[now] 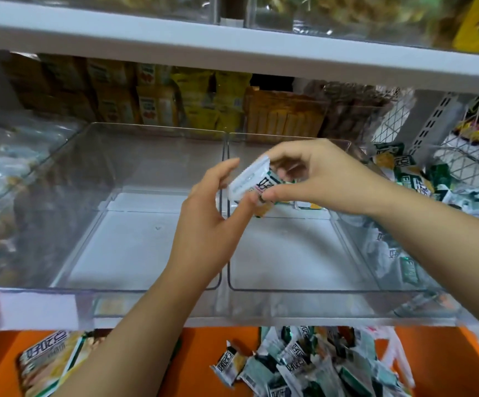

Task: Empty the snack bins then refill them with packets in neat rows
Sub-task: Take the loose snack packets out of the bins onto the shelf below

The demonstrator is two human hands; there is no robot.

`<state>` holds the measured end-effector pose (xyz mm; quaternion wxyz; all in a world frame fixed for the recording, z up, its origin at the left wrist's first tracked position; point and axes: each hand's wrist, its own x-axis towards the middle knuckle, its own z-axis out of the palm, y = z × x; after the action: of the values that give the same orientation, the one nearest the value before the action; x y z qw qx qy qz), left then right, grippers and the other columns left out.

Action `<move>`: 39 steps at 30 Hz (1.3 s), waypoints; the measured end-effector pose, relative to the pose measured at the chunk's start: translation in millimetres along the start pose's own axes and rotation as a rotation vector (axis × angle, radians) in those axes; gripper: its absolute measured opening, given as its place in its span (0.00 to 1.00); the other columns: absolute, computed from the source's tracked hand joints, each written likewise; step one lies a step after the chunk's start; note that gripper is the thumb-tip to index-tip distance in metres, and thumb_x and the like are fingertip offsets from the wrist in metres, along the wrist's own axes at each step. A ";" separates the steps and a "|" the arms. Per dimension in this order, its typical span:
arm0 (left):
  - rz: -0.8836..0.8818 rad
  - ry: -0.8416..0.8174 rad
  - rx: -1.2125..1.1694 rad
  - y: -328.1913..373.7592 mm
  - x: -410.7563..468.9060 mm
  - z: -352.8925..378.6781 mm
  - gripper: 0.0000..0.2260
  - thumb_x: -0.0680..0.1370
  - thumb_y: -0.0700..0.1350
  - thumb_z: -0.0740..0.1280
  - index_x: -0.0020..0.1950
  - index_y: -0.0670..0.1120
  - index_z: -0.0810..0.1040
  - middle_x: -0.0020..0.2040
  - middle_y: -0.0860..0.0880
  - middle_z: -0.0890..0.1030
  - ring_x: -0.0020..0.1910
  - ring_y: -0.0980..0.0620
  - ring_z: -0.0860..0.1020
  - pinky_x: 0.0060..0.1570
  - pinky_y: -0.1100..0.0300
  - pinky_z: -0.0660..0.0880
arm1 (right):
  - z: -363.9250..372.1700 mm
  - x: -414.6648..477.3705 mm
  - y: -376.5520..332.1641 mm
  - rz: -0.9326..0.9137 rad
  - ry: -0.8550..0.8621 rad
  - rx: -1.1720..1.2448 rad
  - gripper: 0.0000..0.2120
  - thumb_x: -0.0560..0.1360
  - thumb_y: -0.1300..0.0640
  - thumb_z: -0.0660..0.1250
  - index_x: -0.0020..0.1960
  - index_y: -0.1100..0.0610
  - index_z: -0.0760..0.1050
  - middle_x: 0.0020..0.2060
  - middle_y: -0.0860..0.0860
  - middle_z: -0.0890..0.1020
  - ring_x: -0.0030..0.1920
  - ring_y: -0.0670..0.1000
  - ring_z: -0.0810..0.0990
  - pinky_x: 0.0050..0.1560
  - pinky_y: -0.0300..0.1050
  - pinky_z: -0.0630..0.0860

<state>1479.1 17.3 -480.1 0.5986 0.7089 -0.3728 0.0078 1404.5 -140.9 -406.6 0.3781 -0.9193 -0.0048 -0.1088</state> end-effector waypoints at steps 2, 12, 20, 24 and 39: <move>0.027 0.008 -0.010 4.2 -2.0 -0.3 0.12 0.77 0.49 0.68 0.58 0.59 0.72 0.51 0.64 0.78 0.53 0.66 0.75 0.48 0.69 0.75 | -5.4 5.1 7.9 0.071 0.062 0.102 0.14 0.65 0.49 0.73 0.51 0.46 0.79 0.43 0.44 0.82 0.44 0.43 0.80 0.51 0.38 0.77; -0.029 0.134 -0.147 2.9 -1.6 -1.7 0.12 0.77 0.49 0.66 0.60 0.53 0.74 0.53 0.60 0.79 0.56 0.68 0.75 0.39 0.74 0.74 | -5.5 24.3 132.9 0.423 0.001 -0.672 0.31 0.73 0.64 0.68 0.74 0.52 0.63 0.70 0.55 0.68 0.66 0.57 0.70 0.63 0.46 0.69; 0.003 0.139 -0.110 -0.9 0.2 -0.5 0.09 0.77 0.48 0.67 0.56 0.56 0.73 0.50 0.66 0.78 0.53 0.69 0.75 0.41 0.74 0.74 | -4.4 42.1 157.5 0.457 0.060 -0.828 0.19 0.72 0.61 0.71 0.61 0.57 0.75 0.54 0.57 0.73 0.51 0.58 0.76 0.50 0.45 0.72; 0.011 0.138 -0.083 -1.7 -0.5 -0.9 0.09 0.77 0.49 0.67 0.55 0.59 0.73 0.49 0.68 0.77 0.53 0.70 0.75 0.42 0.74 0.74 | -3.8 38.6 156.1 0.449 0.094 -0.831 0.10 0.72 0.59 0.71 0.53 0.59 0.79 0.52 0.58 0.79 0.50 0.59 0.78 0.49 0.46 0.74; 0.182 0.187 0.085 19.5 -10.2 -3.2 0.12 0.78 0.50 0.66 0.60 0.55 0.72 0.53 0.64 0.74 0.53 0.67 0.74 0.50 0.69 0.73 | -29.8 -51.9 21.5 0.231 0.306 -0.511 0.10 0.68 0.60 0.76 0.35 0.53 0.75 0.31 0.46 0.78 0.32 0.44 0.74 0.36 0.36 0.71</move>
<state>1462.7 25.1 -467.4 0.5969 0.6933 -0.3774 0.1438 1349.9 -173.3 -411.4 0.1413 -0.9519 0.1842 -0.2000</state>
